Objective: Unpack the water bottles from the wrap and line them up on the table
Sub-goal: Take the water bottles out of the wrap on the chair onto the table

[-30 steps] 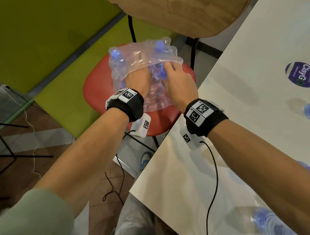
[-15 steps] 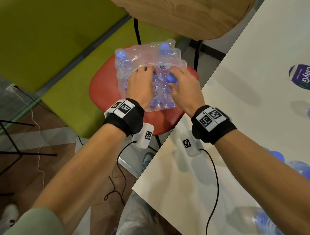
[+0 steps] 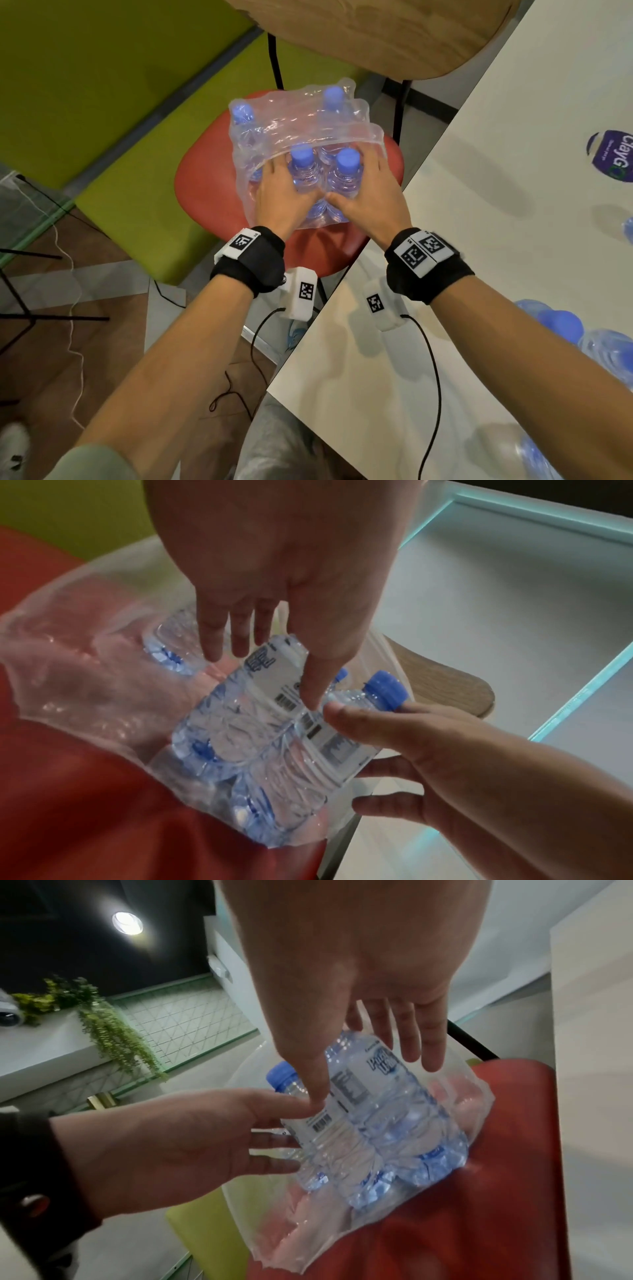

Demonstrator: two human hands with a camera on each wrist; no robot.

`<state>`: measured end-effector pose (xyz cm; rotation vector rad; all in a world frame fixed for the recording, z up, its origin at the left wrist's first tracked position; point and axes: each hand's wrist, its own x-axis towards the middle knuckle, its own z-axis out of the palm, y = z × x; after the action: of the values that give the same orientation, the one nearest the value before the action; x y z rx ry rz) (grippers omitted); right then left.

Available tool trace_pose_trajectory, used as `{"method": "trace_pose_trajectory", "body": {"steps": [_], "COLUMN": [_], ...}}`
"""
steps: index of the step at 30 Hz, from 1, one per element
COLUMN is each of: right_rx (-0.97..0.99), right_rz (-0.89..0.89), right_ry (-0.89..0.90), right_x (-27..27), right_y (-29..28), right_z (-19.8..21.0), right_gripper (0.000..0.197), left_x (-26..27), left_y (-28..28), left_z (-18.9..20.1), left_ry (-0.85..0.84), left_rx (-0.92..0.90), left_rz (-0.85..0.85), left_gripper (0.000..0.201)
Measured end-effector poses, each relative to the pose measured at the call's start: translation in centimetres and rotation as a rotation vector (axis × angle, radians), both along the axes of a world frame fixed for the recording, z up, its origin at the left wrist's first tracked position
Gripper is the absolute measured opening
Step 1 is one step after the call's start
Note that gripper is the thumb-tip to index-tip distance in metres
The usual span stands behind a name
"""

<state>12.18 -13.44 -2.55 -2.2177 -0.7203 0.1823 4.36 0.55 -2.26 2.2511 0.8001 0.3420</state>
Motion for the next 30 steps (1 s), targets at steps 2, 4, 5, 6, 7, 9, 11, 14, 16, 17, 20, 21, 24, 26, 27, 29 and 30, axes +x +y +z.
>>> {"method": "trace_pose_trajectory", "body": {"steps": [2, 4, 5, 6, 7, 9, 11, 14, 16, 17, 20, 21, 24, 26, 27, 29, 30], "right_rx": [-0.013, -0.046, -0.053, -0.049, -0.035, -0.001, 0.009, 0.033, 0.048, 0.051, 0.056, 0.051, -0.003, -0.011, -0.008, 0.01, 0.027], "right_rz": [0.0, -0.009, -0.017, -0.03, -0.045, -0.072, -0.097, -0.133, -0.154, -0.17, -0.219, -0.234, -0.271, -0.273, -0.271, -0.287, -0.308], "right_ry": [0.043, 0.058, 0.062, 0.072, 0.088, 0.114, 0.111, 0.13, 0.148, 0.16, 0.184, 0.191, 0.216, 0.234, 0.24, 0.261, 0.281], "right_x": [0.0, 0.3, 0.4, 0.4, 0.4, -0.1, -1.0, -2.8, -4.4, -5.2, -7.9, -8.9, -12.0, -13.8, -14.7, -16.3, -17.1], "right_y": [0.3, 0.6, 0.7, 0.8, 0.8, 0.5, -0.4, -2.8, -4.8, -5.8, -9.3, -10.5, -14.1, -16.7, -17.9, -20.2, -21.3], "right_z": [-0.4, -0.7, -0.6, -0.6, -0.5, -0.2, 0.0, 0.8, 1.6, 2.0, 2.5, 2.6, 2.8, 3.1, 3.2, 3.3, 3.2], "right_gripper": [0.092, 0.091, 0.089, 0.086, 0.083, 0.077, 0.069, 0.064, 0.063, 0.059, 0.042, 0.039, 0.033, 0.026, 0.024, 0.023, 0.023], "left_x": [0.1, 0.4, 0.5, 0.5, 0.5, -0.1, -1.0, -2.7, -4.0, -4.6, -6.7, -7.4, -9.8, -11.3, -11.9, -13.0, -13.4], "left_y": [-0.1, -0.2, -0.2, -0.3, -0.4, -1.0, -2.0, -4.0, -5.7, -6.6, -9.3, -10.2, -13.0, -14.9, -15.9, -18.0, -19.0], "left_z": [-0.4, -0.6, -0.5, -0.3, -0.1, 0.6, 1.3, 2.1, 2.6, 2.9, 3.4, 3.4, 2.9, 2.6, 2.4, 2.0, 1.8], "left_ry": [0.023, 0.011, 0.002, -0.003, -0.006, 0.003, -0.018, -0.066, -0.075, -0.079, -0.058, -0.039, 0.002, 0.021, 0.028, 0.041, 0.045], "left_rx": [-0.024, -0.022, -0.025, -0.036, -0.044, -0.025, 0.014, -0.022, -0.072, -0.089, -0.127, -0.128, -0.171, -0.207, -0.216, -0.228, -0.24], "left_rz": [-0.007, -0.005, 0.003, 0.016, 0.028, 0.031, 0.001, -0.004, -0.018, -0.041, -0.119, -0.146, -0.238, -0.294, -0.321, -0.36, -0.37], "left_gripper": [0.076, 0.077, 0.077, 0.078, 0.079, 0.077, 0.074, 0.064, 0.059, 0.058, 0.056, 0.056, 0.057, 0.056, 0.056, 0.057, 0.057]}}
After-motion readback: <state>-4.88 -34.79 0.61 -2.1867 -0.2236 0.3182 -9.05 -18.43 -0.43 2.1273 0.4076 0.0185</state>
